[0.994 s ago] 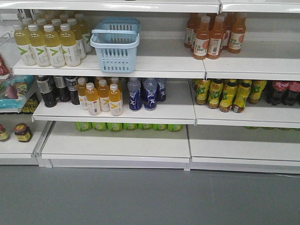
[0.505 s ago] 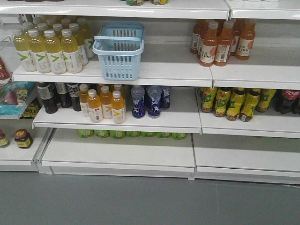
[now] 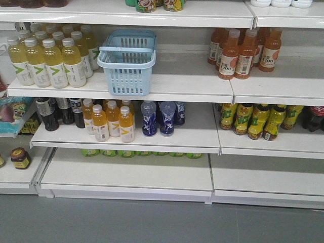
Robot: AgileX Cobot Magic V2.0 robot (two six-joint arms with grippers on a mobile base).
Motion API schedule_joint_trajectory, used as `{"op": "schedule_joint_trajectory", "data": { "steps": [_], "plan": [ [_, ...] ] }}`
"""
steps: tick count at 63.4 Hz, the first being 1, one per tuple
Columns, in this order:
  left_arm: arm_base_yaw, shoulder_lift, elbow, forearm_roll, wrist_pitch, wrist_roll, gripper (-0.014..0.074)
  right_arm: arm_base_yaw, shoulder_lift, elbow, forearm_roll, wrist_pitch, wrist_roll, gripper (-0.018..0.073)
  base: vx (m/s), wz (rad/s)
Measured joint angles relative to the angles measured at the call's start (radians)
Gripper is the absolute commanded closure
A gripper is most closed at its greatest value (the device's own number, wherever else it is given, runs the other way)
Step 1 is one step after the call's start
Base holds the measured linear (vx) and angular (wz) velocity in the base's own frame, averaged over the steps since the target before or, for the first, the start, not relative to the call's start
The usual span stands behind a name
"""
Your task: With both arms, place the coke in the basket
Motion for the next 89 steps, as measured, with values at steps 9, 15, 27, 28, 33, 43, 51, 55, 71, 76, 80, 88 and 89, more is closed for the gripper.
{"op": "schedule_joint_trajectory", "data": {
  "steps": [9, 15, 27, 28, 33, 43, 51, 55, 71, 76, 80, 88, 89],
  "plan": [
    [0.0, 0.0, 0.0, 0.0, 0.0, 0.0, 0.0603, 0.0, 0.0, 0.0, 0.0, 0.0, 0.0, 0.0561, 0.12, -0.03],
    [0.0, 0.0, 0.0, 0.0, 0.0, 0.0, 0.0603, 0.0, 0.0, 0.0, 0.0, 0.0, 0.0, 0.0561, 0.13, -0.03],
    [0.0, 0.0, 0.0, 0.0, 0.0, 0.0, 0.0603, 0.0, 0.0, 0.0, 0.0, 0.0, 0.0, 0.0561, 0.13, -0.03],
    [0.0, 0.0, 0.0, 0.0, 0.0, 0.0, 0.0603, 0.0, 0.0, 0.0, 0.0, 0.0, 0.0, 0.0561, 0.13, -0.03],
    [0.0, 0.0, 0.0, 0.0, 0.0, 0.0, 0.0603, 0.0, 0.0, 0.0, 0.0, 0.0, 0.0, 0.0561, 0.13, -0.03],
    [0.0, 0.0, 0.0, 0.0, 0.0, 0.0, 0.0603, 0.0, 0.0, 0.0, 0.0, 0.0, 0.0, 0.0561, 0.14, -0.03],
    [0.0, 0.0, 0.0, 0.0, 0.0, 0.0, 0.0603, 0.0, 0.0, 0.0, 0.0, 0.0, 0.0, 0.0561, 0.13, -0.03],
    [0.0, 0.0, 0.0, 0.0, 0.0, 0.0, 0.0603, 0.0, 0.0, 0.0, 0.0, 0.0, 0.0, 0.0561, 0.13, -0.03],
    [0.0, 0.0, 0.0, 0.0, 0.0, 0.0, 0.0603, 0.0, 0.0, 0.0, 0.0, 0.0, 0.0, 0.0561, 0.12, -0.03],
    [0.0, 0.0, 0.0, 0.0, 0.0, 0.0, 0.0603, 0.0, 0.0, 0.0, 0.0, 0.0, 0.0, 0.0561, 0.1, -0.02],
    [0.0, 0.0, 0.0, 0.0, 0.0, 0.0, 0.0603, 0.0, 0.0, 0.0, 0.0, 0.0, 0.0, 0.0561, 0.1, -0.02],
    [0.0, 0.0, 0.0, 0.0, 0.0, 0.0, 0.0603, 0.0, 0.0, 0.0, 0.0, 0.0, 0.0, 0.0561, 0.09, -0.02],
    [0.0, 0.0, 0.0, 0.0, 0.0, 0.0, 0.0603, 0.0, 0.0, 0.0, 0.0, 0.0, 0.0, 0.0561, 0.09, -0.02]
  ]
}}
